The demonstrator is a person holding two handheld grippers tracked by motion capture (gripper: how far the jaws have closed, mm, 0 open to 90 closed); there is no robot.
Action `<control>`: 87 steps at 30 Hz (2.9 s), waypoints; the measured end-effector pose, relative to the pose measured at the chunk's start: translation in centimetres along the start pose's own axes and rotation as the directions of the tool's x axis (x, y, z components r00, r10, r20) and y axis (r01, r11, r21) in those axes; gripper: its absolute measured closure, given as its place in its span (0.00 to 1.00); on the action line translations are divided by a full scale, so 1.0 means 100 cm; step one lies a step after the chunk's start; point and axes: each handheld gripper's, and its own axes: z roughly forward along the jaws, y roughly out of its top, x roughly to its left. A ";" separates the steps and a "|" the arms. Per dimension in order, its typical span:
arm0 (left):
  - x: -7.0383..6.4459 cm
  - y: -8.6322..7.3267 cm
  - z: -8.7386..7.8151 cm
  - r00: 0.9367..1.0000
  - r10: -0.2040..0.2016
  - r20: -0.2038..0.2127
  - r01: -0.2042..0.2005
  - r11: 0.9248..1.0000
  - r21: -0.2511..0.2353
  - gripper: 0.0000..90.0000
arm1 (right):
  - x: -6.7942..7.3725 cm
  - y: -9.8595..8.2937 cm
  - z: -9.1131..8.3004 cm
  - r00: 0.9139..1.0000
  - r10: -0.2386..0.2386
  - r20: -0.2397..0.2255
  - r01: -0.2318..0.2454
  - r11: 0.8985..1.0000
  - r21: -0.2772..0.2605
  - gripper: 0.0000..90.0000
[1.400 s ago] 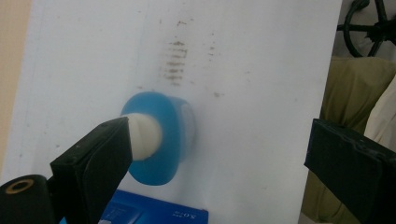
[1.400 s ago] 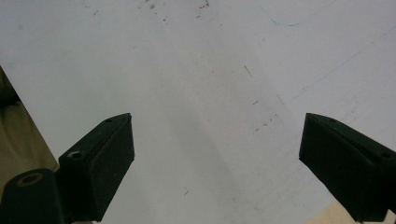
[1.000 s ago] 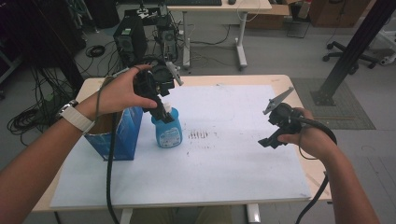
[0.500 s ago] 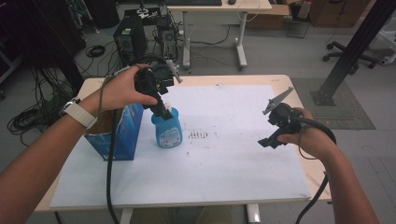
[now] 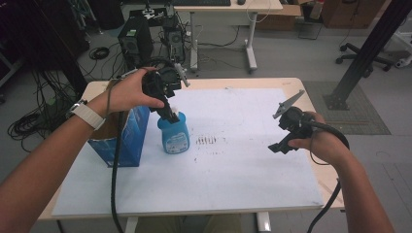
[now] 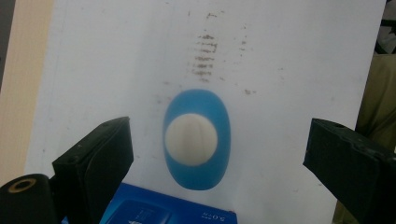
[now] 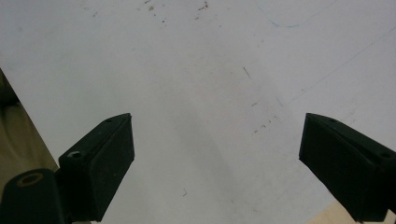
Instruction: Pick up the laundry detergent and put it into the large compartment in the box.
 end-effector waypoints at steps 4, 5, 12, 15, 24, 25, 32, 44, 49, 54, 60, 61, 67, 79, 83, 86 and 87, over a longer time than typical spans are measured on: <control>0.002 0.000 0.002 1.000 0.006 0.006 -0.006 1.000 0.008 0.09 | -0.001 0.000 0.000 1.000 0.000 0.000 0.000 1.000 0.002 0.12; 0.003 0.000 0.003 1.000 0.004 0.006 -0.004 1.000 0.007 0.09 | -0.001 0.000 0.000 1.000 0.000 0.000 0.000 1.000 0.002 0.12; 0.005 0.000 0.008 1.000 -0.009 -0.007 0.009 1.000 0.023 0.10 | -0.001 0.001 0.000 1.000 0.000 0.000 0.000 1.000 0.004 0.12; 0.006 0.001 0.010 1.000 -0.012 -0.010 0.013 0.999 0.030 0.10 | -0.002 0.001 0.000 1.000 -0.002 0.001 0.002 1.000 0.002 0.12; 0.007 0.002 0.019 1.000 -0.017 -0.006 0.017 0.999 0.040 0.10 | -0.002 0.001 0.001 1.000 0.000 -0.003 0.000 1.000 0.004 0.12; 0.007 0.002 0.019 1.000 -0.018 -0.006 0.019 0.999 0.043 0.10 | -0.002 0.001 0.001 1.000 0.000 -0.003 0.000 1.000 0.003 0.12; 0.009 0.001 0.027 1.000 -0.024 0.003 0.024 0.999 0.048 0.10 | -0.002 0.001 0.003 1.000 -0.001 -0.005 0.001 1.000 0.006 0.12; 0.011 0.000 0.036 1.000 -0.029 0.000 0.029 0.998 0.060 0.10 | -0.002 0.000 0.003 1.000 0.002 -0.006 -0.002 1.000 0.005 0.12; 0.011 0.000 0.042 0.999 -0.031 0.010 0.030 0.997 0.069 0.10 | -0.002 0.000 0.003 1.000 0.002 -0.007 -0.002 1.000 0.002 0.12; 0.012 -0.003 0.046 0.999 -0.033 0.014 0.032 0.997 0.064 0.10 | -0.002 0.000 0.003 1.000 0.002 -0.006 -0.002 1.000 0.005 0.12; 0.013 -0.006 0.050 0.999 -0.042 0.012 0.041 0.997 0.065 0.10 | -0.002 0.000 0.004 1.000 0.004 -0.008 -0.004 1.000 0.006 0.12; 0.013 -0.006 0.050 0.999 -0.038 0.010 0.038 0.997 0.068 0.10 | -0.002 0.000 0.005 1.000 0.002 -0.009 -0.002 1.000 0.005 0.12; 0.012 -0.006 0.052 0.999 -0.040 0.009 0.040 0.997 0.062 0.10 | -0.002 0.000 0.004 1.000 0.004 -0.007 -0.004 1.000 0.004 0.12; 0.012 -0.009 0.062 0.999 -0.041 0.020 0.040 0.997 0.069 0.10 | -0.001 -0.001 0.005 1.000 0.004 -0.009 -0.004 1.000 0.006 0.12; 0.013 -0.011 0.064 0.999 -0.048 0.018 0.046 0.997 0.068 0.10 | -0.001 0.000 0.005 1.000 0.002 -0.010 -0.002 1.000 0.007 0.12; 0.012 -0.011 0.065 0.999 -0.046 0.014 0.045 0.996 0.071 0.10 | -0.001 0.000 0.005 1.000 0.003 -0.010 -0.003 1.000 0.009 0.12; 0.012 -0.011 0.066 0.999 -0.045 0.014 0.043 0.997 0.071 0.10 | -0.001 0.000 0.005 1.000 0.004 -0.010 -0.003 1.000 0.008 0.12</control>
